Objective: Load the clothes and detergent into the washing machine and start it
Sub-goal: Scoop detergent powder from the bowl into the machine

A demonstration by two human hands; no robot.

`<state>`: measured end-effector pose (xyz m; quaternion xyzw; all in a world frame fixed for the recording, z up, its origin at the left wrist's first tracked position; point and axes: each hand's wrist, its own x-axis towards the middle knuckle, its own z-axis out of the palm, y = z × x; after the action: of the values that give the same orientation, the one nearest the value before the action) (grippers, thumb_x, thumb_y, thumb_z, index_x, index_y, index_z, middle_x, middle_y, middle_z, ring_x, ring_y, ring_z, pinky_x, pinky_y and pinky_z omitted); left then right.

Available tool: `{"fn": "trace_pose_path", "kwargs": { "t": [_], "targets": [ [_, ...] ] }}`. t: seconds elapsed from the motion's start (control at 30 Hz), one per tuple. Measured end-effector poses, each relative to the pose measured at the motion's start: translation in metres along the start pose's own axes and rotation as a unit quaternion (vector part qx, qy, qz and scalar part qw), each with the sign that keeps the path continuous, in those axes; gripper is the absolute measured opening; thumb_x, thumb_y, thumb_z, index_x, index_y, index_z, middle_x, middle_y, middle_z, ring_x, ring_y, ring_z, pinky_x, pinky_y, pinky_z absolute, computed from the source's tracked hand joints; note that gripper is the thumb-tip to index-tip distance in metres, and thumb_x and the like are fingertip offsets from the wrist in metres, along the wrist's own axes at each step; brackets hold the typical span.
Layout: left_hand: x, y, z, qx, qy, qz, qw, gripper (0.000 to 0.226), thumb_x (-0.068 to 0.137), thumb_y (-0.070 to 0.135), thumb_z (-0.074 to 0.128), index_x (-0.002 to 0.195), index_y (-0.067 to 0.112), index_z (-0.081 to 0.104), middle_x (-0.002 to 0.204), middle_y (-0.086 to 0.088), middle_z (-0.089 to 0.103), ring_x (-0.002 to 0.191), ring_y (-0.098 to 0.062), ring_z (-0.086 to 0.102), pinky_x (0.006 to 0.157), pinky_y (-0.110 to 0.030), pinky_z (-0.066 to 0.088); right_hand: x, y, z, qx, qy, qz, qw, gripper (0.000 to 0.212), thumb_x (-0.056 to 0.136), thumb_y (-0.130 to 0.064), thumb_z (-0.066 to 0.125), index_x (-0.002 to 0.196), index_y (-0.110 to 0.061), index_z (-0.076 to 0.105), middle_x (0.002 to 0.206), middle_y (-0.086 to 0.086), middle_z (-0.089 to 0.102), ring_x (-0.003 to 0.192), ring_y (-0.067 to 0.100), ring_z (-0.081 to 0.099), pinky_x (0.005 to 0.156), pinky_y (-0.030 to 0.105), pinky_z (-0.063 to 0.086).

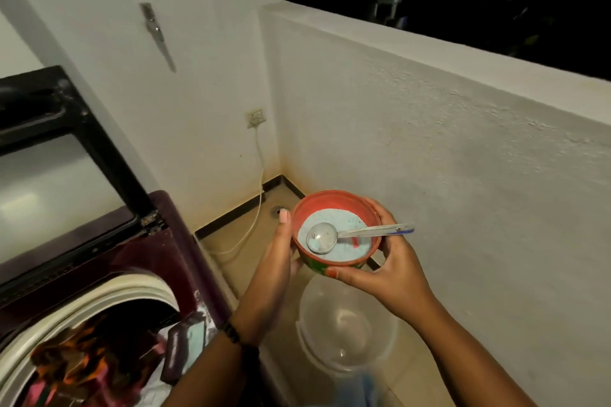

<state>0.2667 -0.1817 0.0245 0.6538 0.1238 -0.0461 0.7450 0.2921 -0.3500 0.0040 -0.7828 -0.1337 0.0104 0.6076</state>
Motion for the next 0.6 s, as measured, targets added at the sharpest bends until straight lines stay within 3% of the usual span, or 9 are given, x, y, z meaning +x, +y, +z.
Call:
{"fn": "trace_pose_path", "kwargs": {
  "t": [0.2,0.27,0.37,0.47,0.6],
  "targets": [
    [0.016,0.011,0.051,0.036,-0.049,0.014,0.998,0.047,0.080,0.066,0.027,0.107,0.043,0.058,0.093,0.035,0.069,0.093,0.019,0.061,0.089,-0.014,0.049,0.000,0.008,-0.046,0.001,0.055,0.007,0.998,0.094,0.056,-0.041,0.089,0.131,-0.051,0.035,0.125,-0.038,0.048,0.125,-0.004,0.047,0.096,0.019,0.049],
    [0.017,0.016,0.069,0.057,-0.080,0.027,0.995,0.049,0.082,0.065,0.026,0.112,0.042,0.057,0.096,0.036,0.068,0.094,0.021,0.060,0.079,-0.006,0.049,-0.004,0.011,-0.063,0.003,0.082,0.014,0.997,0.094,0.056,-0.038,0.090,0.131,-0.051,0.035,0.130,-0.032,0.047,0.127,0.001,0.048,0.096,0.015,0.047],
    [0.022,0.016,0.082,0.069,-0.096,0.048,0.992,0.057,0.083,0.067,0.026,0.127,0.041,0.053,0.117,0.030,0.063,0.111,0.013,0.057,0.091,-0.013,0.048,-0.005,0.014,-0.078,-0.008,0.100,0.023,0.995,0.097,0.057,-0.034,0.092,0.133,-0.048,0.033,0.137,-0.019,0.048,0.129,0.008,0.047,0.099,0.020,0.048],
    [0.028,0.017,0.106,0.093,-0.136,0.069,0.984,0.073,0.082,0.078,0.028,0.140,0.036,0.045,0.137,0.017,0.055,0.128,0.002,0.048,0.108,-0.028,0.040,-0.010,0.018,-0.106,-0.020,0.140,0.029,0.990,0.102,0.053,-0.045,0.091,0.137,-0.044,0.032,0.141,-0.014,0.046,0.132,0.011,0.045,0.104,0.033,0.047],
    [0.036,0.025,0.146,0.120,-0.183,0.077,0.973,0.066,0.076,0.077,0.028,0.133,0.048,0.042,0.137,0.025,0.048,0.133,0.002,0.040,0.113,-0.030,0.032,-0.013,0.016,-0.145,-0.023,0.194,0.024,0.980,0.113,0.041,-0.070,0.080,0.139,-0.040,0.033,0.136,-0.023,0.046,0.128,0.006,0.047,0.104,0.030,0.047]
  ]
}}
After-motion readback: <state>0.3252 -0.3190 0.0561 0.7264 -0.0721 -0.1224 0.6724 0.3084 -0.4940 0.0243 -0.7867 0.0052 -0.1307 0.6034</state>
